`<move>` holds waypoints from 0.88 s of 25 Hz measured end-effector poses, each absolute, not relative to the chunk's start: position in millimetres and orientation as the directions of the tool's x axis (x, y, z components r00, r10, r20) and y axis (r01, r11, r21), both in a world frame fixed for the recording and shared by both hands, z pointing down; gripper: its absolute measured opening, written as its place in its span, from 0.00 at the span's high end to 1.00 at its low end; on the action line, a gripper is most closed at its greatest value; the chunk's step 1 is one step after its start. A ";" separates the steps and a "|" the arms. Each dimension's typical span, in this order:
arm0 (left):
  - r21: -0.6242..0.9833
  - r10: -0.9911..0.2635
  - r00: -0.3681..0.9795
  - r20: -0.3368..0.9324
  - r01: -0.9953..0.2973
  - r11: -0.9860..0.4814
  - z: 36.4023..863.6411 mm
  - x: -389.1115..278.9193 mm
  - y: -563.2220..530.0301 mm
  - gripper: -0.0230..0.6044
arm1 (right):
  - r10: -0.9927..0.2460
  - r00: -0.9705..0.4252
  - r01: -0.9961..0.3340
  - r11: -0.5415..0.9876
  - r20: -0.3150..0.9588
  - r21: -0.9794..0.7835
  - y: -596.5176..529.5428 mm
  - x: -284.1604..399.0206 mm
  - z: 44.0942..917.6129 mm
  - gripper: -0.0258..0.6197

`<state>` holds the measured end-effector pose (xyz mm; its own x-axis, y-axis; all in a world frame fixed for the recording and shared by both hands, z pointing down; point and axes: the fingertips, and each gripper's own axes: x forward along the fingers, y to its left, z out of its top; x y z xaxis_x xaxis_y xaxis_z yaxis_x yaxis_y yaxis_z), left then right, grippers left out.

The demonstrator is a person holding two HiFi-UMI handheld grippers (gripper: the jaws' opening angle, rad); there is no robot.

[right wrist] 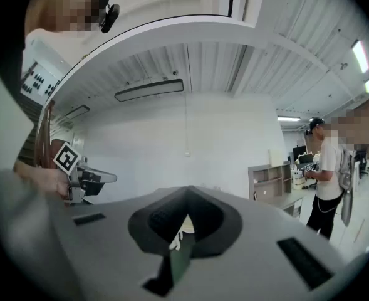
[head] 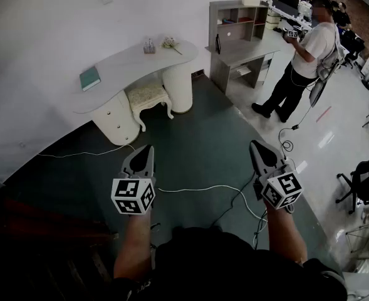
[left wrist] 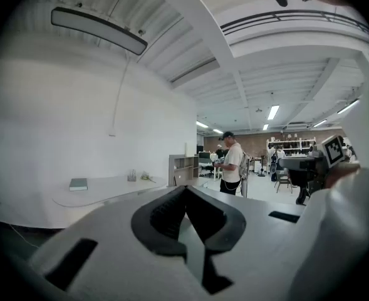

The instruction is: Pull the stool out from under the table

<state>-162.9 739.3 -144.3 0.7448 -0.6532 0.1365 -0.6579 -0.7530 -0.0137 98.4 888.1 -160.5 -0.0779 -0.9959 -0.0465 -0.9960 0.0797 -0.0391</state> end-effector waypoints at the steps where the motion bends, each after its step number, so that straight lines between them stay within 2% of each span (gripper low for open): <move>1: -0.010 -0.653 0.742 0.150 -0.660 -0.751 -138.6 -163.0 740.3 0.95 | -0.996 -0.078 -0.996 0.080 -0.044 -0.044 890.6 99.1 -157.7 0.96; 13: 0.005 -0.650 0.723 0.232 -0.669 -0.743 -98.9 -143.4 775.7 0.95 | -0.993 -0.116 -0.983 0.115 -0.003 -0.143 924.6 106.3 -113.1 0.96; 22: 0.031 -0.636 0.723 0.268 -0.667 -0.745 -71.5 -107.0 813.8 0.95 | -0.992 -0.121 -0.971 0.110 0.039 -0.210 959.9 141.0 -86.7 0.95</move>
<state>-107.0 813.8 -71.5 0.7231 -0.6365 0.2685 -0.6668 -0.7446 0.0309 141.0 959.9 -86.7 -0.1210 -0.9919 0.0386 -0.9715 0.1103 -0.2099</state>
